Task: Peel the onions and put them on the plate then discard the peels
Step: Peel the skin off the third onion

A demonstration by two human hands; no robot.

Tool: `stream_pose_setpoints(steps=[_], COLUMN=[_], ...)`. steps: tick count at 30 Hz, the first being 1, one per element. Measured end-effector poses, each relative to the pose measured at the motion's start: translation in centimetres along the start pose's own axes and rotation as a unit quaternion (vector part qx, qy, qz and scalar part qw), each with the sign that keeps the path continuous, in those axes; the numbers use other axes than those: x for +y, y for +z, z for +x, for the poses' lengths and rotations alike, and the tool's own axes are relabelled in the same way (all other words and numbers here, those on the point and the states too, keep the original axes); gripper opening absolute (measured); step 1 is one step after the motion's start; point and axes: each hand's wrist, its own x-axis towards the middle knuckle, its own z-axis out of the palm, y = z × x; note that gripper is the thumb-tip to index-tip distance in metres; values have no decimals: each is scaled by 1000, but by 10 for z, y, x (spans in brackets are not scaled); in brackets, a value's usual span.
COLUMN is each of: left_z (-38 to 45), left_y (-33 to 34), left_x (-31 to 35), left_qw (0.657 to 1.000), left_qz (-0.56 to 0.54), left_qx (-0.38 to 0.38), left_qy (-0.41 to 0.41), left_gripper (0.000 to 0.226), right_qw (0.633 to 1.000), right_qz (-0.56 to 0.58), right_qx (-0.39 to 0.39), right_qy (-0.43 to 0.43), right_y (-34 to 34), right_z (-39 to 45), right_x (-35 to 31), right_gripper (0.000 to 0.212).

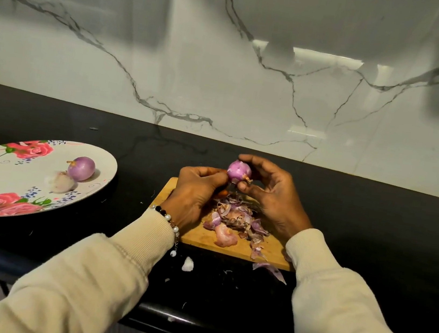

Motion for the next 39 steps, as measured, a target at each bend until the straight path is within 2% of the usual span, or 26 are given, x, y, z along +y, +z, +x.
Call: stream_pose_setpoints(steps=[3, 9, 14, 20, 23, 27, 30, 39], left_z=[-1, -4, -6, -2, 0, 0, 2, 5], left_y=[0, 2, 2, 0, -1, -2, -3, -3], left_x=[1, 4, 5, 0, -2, -2, 1, -1], left_qw=[1000, 998, 995, 976, 964, 909, 892, 917], left_qz=[16, 37, 69, 150, 196, 322, 345, 289], left_qx=[-8, -42, -65, -96, -84, -34, -23, -44], left_qy=[9, 12, 31, 128, 160, 261, 290, 270], left_gripper=[8, 11, 11, 16, 17, 18, 19, 8], right_qw=[1000, 976, 964, 950, 951, 957, 958, 960], right_qz=[15, 189, 235, 273, 265, 244, 242, 232], right_qx=[11, 38, 37, 75, 87, 71, 73, 68], right_qy=[11, 101, 117, 131, 137, 142, 139, 142], right_y=[-1, -6, -6, -9, -10, -9, -9, -9], right_z=[-1, 0, 1, 3, 3, 3, 3, 3], right_x=[-3, -9, -11, -17, -18, -16, -17, -15], right_gripper=[49, 31, 23, 17, 17, 16, 15, 16])
